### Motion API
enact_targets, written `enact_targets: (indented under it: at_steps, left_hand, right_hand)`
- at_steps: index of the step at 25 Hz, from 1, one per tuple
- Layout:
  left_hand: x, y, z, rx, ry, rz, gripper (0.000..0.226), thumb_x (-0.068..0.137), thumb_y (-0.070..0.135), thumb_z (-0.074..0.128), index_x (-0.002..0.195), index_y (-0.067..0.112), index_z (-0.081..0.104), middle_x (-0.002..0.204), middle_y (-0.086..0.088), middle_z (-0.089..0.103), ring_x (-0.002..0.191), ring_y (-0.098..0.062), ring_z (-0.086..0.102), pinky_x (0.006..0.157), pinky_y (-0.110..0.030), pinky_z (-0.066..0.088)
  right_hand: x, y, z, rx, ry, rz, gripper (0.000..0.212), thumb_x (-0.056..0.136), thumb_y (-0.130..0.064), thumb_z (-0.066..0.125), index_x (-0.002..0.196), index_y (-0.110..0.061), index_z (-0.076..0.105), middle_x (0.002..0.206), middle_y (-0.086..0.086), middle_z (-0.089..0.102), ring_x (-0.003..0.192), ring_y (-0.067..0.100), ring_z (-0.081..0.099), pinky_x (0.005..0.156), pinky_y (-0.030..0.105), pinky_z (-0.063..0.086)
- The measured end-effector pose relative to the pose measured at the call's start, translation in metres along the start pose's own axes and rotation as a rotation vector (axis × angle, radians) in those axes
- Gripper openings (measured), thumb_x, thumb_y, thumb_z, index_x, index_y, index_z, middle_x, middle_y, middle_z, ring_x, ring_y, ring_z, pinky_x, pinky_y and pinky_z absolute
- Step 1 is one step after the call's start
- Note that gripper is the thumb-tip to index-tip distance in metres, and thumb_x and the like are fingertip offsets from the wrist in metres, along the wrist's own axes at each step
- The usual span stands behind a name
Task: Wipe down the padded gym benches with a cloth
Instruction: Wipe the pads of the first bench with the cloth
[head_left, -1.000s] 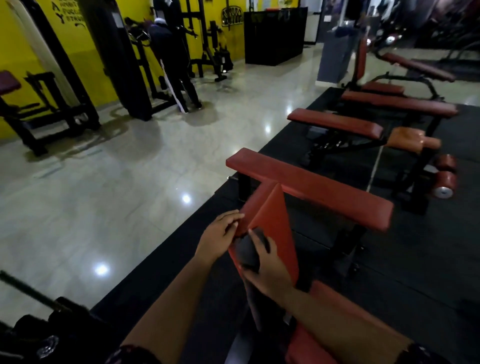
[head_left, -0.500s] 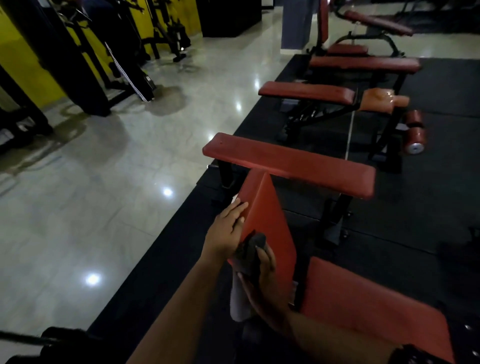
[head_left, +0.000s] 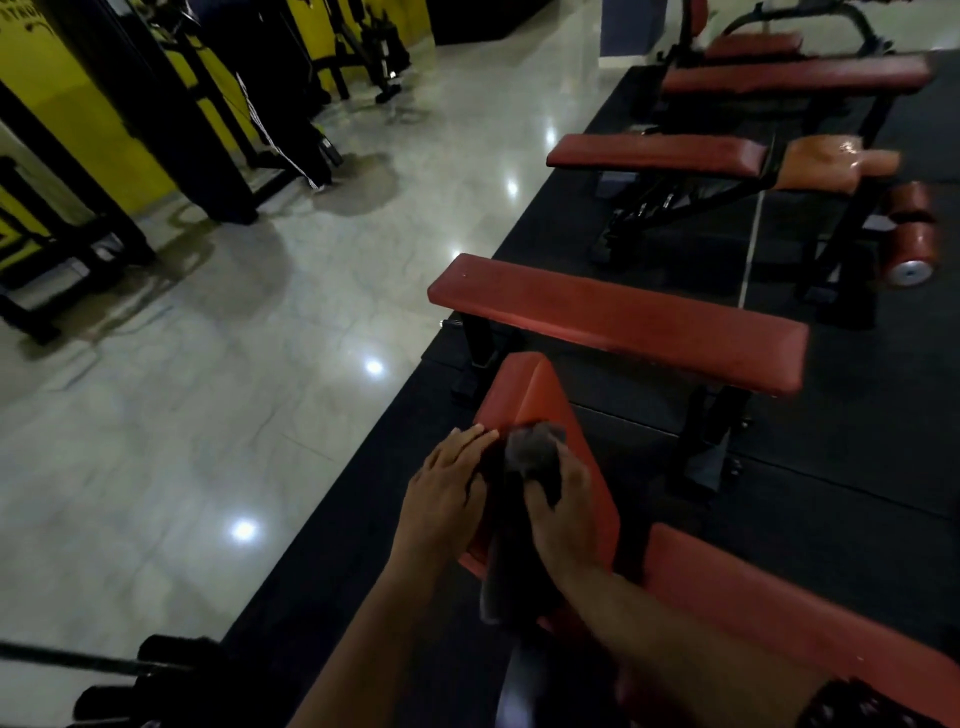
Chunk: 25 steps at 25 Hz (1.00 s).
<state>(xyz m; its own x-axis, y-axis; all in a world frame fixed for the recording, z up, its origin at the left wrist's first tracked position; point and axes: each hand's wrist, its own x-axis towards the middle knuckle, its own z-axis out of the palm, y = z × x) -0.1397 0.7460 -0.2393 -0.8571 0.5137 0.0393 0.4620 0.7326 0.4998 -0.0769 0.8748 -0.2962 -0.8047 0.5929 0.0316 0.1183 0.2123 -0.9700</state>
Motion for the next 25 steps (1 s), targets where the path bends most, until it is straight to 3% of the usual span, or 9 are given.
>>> enact_targets:
  at_steps: [2,4,7,9,11,15,20,23,25]
  left_hand:
    - [0.008,0.008,0.003,0.104,-0.058,0.026,0.059,0.096,0.029,0.028,0.154,0.034,0.023,0.162,0.016,0.016,0.150,-0.004,0.003,0.121,-0.035,0.018]
    - [0.011,0.012,0.005,0.167,-0.079,0.028,0.058,0.102,0.025,0.033,0.155,0.036,0.014,0.162,0.018,0.007,0.148,0.000,-0.008,0.123,-0.034,0.010]
    - [0.012,0.015,0.003,0.171,-0.067,0.013,0.057,0.100,0.035,0.029,0.155,0.037,0.017,0.159,0.022,0.004,0.144,0.006,-0.011,0.117,-0.027,0.016]
    - [0.011,0.016,0.000,0.176,-0.071,0.017,0.061,0.093,0.046,0.017,0.154,0.039,0.017,0.157,0.026,0.001,0.143,0.008,-0.012,0.106,-0.022,0.022]
    - [0.010,0.015,0.001,0.172,-0.077,0.022,0.063,0.090,0.052,0.013,0.152,0.043,0.014,0.159,0.026,0.002,0.144,0.006,-0.010,0.101,-0.023,0.026]
    - [0.008,0.009,0.005,0.115,-0.027,0.018,0.058,0.091,0.053,0.021,0.148,0.045,0.022,0.159,0.024,0.016,0.148,0.004,0.003,0.104,-0.023,0.029]
    - [0.009,0.008,0.005,0.078,0.002,0.020,0.054,0.092,0.050,0.027,0.147,0.045,0.025,0.157,0.025,0.020,0.147,0.006,0.005,0.106,-0.023,0.027]
    - [0.009,0.004,0.008,0.067,0.018,0.024,0.055,0.094,0.049,0.029,0.148,0.043,0.031,0.158,0.020,0.025,0.149,0.000,0.011,0.109,-0.029,0.029]
    - [0.010,0.001,0.009,0.075,0.023,0.026,0.055,0.093,0.049,0.029,0.148,0.042,0.032,0.158,0.020,0.024,0.149,-0.001,0.012,0.108,-0.029,0.030]
  right_hand:
    - [0.049,-0.005,-0.008,-0.014,0.004,0.049,0.052,0.091,-0.017,0.063,0.141,-0.013,0.047,0.138,0.015,0.049,0.126,0.030,0.047,0.103,0.029,0.034]
    - [0.095,-0.004,-0.016,-0.031,-0.037,0.116,0.053,0.094,-0.021,0.061,0.144,-0.018,0.044,0.142,0.015,0.043,0.127,0.030,0.046,0.105,0.031,0.035]
    - [0.130,-0.002,-0.024,-0.047,-0.051,0.230,0.057,0.094,-0.038,0.060,0.147,-0.030,0.039,0.149,0.012,0.029,0.131,0.036,0.039,0.109,0.043,0.036]
    - [0.121,0.002,-0.021,-0.024,-0.103,0.311,0.075,0.087,-0.051,0.065,0.150,-0.042,0.026,0.150,0.010,0.029,0.136,0.036,0.032,0.111,0.046,0.033]
    - [0.093,0.011,-0.013,0.082,-0.161,0.253,0.094,0.078,-0.050,0.075,0.150,-0.047,0.014,0.150,0.008,0.029,0.138,0.028,0.031,0.113,0.047,0.031]
    - [0.108,0.024,-0.019,0.108,-0.116,0.163,0.094,0.084,-0.026,0.075,0.153,-0.037,0.012,0.141,0.009,0.035,0.121,0.018,0.045,0.104,0.032,0.038]
    - [0.140,0.036,-0.032,0.035,-0.181,0.317,0.086,0.079,-0.033,0.066,0.147,-0.055,0.017,0.135,0.014,0.049,0.105,0.029,0.059,0.096,0.047,0.050]
    - [0.106,0.020,-0.027,-0.091,-0.181,0.290,0.084,0.086,-0.028,0.064,0.150,-0.048,0.014,0.144,0.015,0.038,0.120,0.035,0.051,0.103,0.045,0.043]
    - [0.065,0.012,-0.025,-0.162,-0.217,0.209,0.088,0.088,-0.022,0.065,0.152,-0.041,0.008,0.152,0.016,0.024,0.130,0.034,0.041,0.107,0.031,0.032]
